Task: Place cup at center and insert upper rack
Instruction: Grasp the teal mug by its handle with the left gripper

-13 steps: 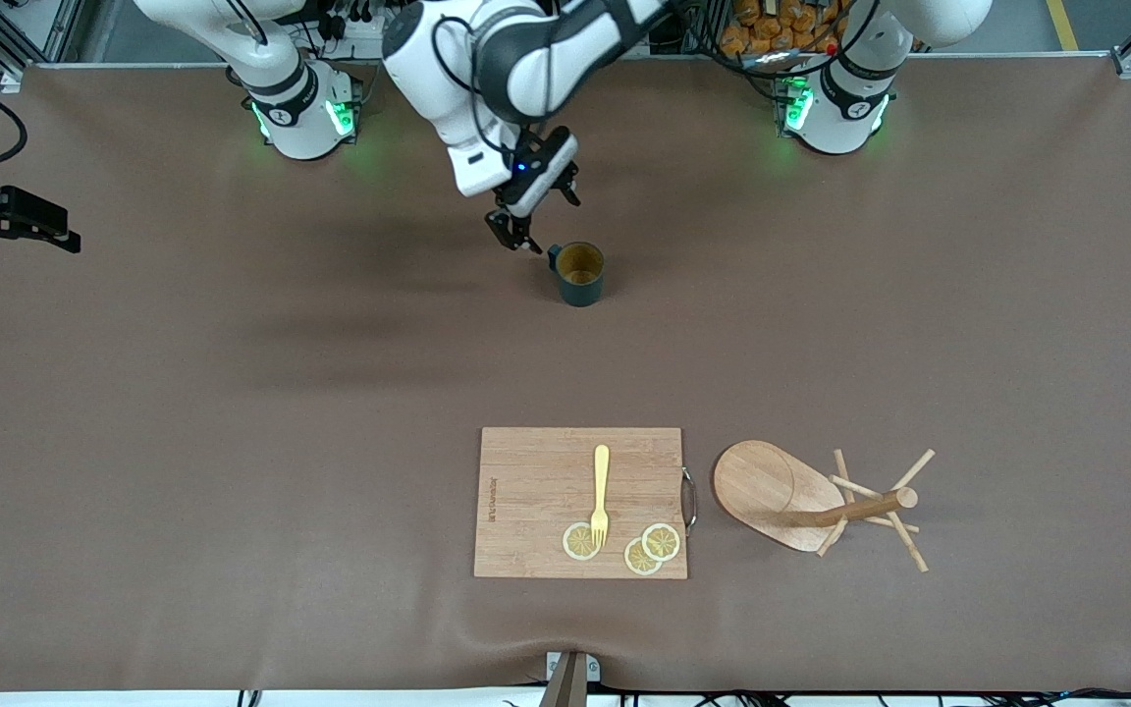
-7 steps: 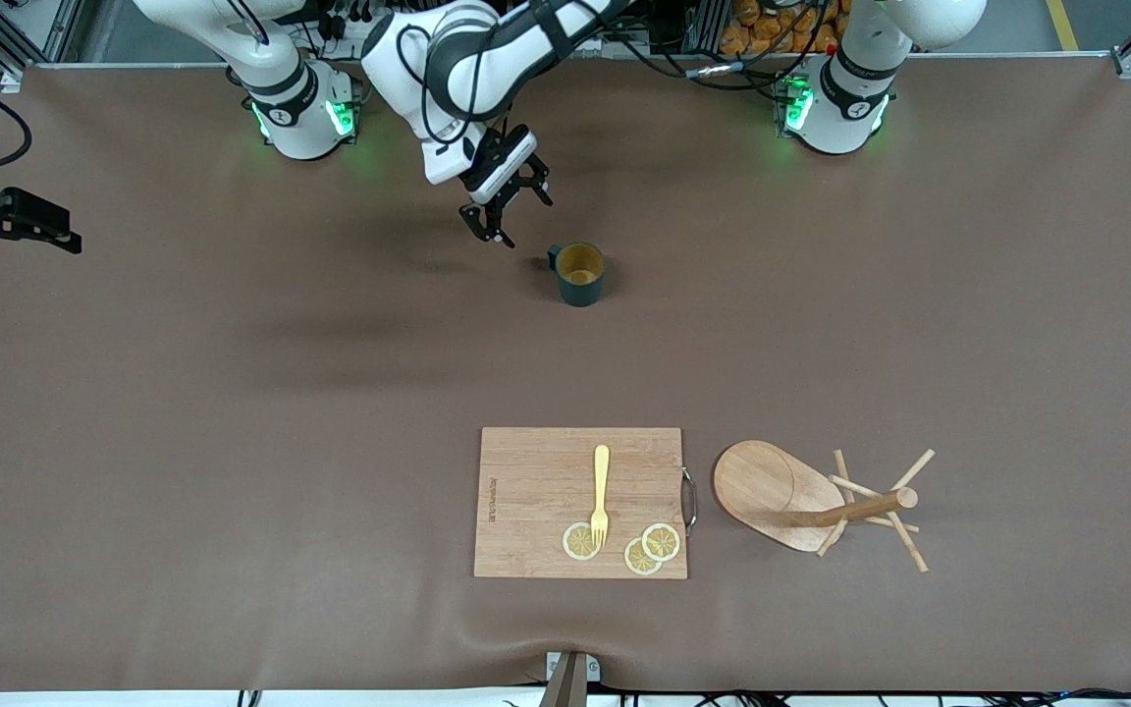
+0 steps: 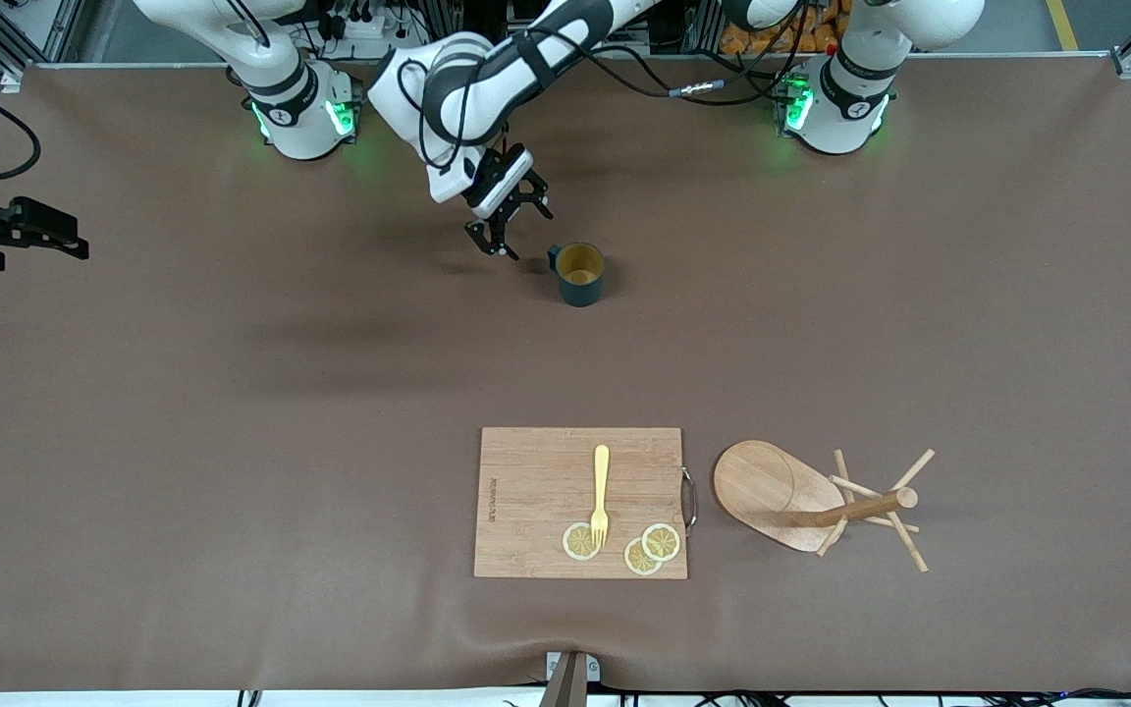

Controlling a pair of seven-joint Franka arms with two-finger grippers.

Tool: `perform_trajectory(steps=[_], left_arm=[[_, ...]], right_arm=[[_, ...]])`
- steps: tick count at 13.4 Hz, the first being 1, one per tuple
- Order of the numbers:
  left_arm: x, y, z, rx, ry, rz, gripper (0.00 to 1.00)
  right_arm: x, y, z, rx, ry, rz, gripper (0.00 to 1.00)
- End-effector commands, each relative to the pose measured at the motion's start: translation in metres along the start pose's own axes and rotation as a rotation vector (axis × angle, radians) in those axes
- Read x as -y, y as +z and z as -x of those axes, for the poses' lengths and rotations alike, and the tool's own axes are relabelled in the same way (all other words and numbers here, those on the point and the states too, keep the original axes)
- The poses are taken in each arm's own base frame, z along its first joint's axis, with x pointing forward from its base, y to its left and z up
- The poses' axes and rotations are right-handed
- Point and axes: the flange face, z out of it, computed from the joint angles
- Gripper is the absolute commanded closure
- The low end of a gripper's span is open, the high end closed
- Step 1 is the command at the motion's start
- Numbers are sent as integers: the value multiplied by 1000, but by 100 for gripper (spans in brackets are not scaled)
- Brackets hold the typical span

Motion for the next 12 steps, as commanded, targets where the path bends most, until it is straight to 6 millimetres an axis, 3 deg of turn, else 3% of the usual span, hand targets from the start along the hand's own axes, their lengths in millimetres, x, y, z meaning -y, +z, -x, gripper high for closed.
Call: perform_trajectory(steps=[1,7,8,12], left_arm=[[-7,18,11,-35,-39,1,0],[-13,45,14,-69,-59,-18,0],[-13,46,13,-70,-60,-19,4],[-16,50,9,-79,-66,-21,40]], right_arm=[[3,-3,0,-4,1,10,0],[2,-1,-1,-1,-1,9,0],[0,-2,-1,-2,1,9,0],[0,3,-4,7,0,10,0]])
